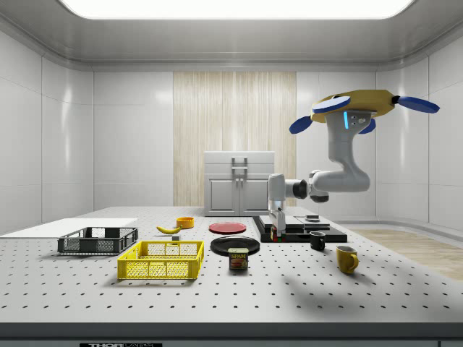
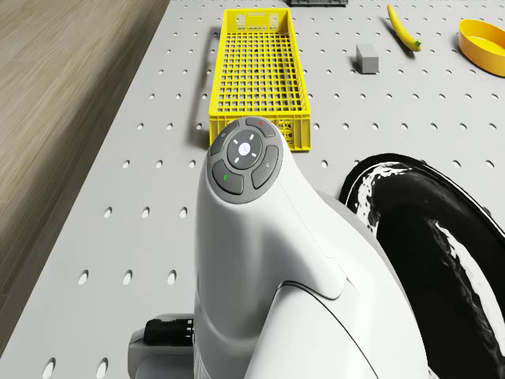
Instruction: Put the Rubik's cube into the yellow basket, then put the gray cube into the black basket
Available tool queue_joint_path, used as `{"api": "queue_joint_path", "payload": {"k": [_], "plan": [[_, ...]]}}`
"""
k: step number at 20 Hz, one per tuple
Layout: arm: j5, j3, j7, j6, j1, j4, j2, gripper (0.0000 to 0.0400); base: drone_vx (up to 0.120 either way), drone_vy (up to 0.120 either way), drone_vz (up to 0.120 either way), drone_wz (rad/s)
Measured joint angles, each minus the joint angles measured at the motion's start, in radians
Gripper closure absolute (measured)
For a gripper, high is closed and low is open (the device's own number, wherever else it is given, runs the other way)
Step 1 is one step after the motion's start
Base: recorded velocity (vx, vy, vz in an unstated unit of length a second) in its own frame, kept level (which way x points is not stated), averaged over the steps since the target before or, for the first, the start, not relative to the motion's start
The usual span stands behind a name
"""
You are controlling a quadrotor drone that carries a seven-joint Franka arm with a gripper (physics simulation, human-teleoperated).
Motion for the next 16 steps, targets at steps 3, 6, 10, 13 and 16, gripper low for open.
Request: {"api": "queue_joint_path", "payload": {"k": [3, 6, 10, 13, 16], "plan": [[0.003, 0.001, 0.001, 0.007, -0.001, 0.0, -0.007, 0.0075, 0.12, 0.0, 0.0, 0.0], [0.006, 0.002, 0.002, 0.013, -0.002, 0.0, -0.014, 0.0075, 0.12, 0.0, 0.0, 0.0], [0.009, 0.003, 0.003, 0.021, -0.004, 0.001, -0.023, 0.0075, 0.12, 0.0, 0.0, 0.0], [0.012, 0.004, 0.004, 0.027, -0.005, 0.001, -0.029, 0.0075, 0.12, 0.0, 0.0, 0.0], [0.014, 0.004, 0.005, 0.033, -0.006, 0.001, -0.035, 0.0075, 0.12, 0.0, 0.0, 0.0]]}}
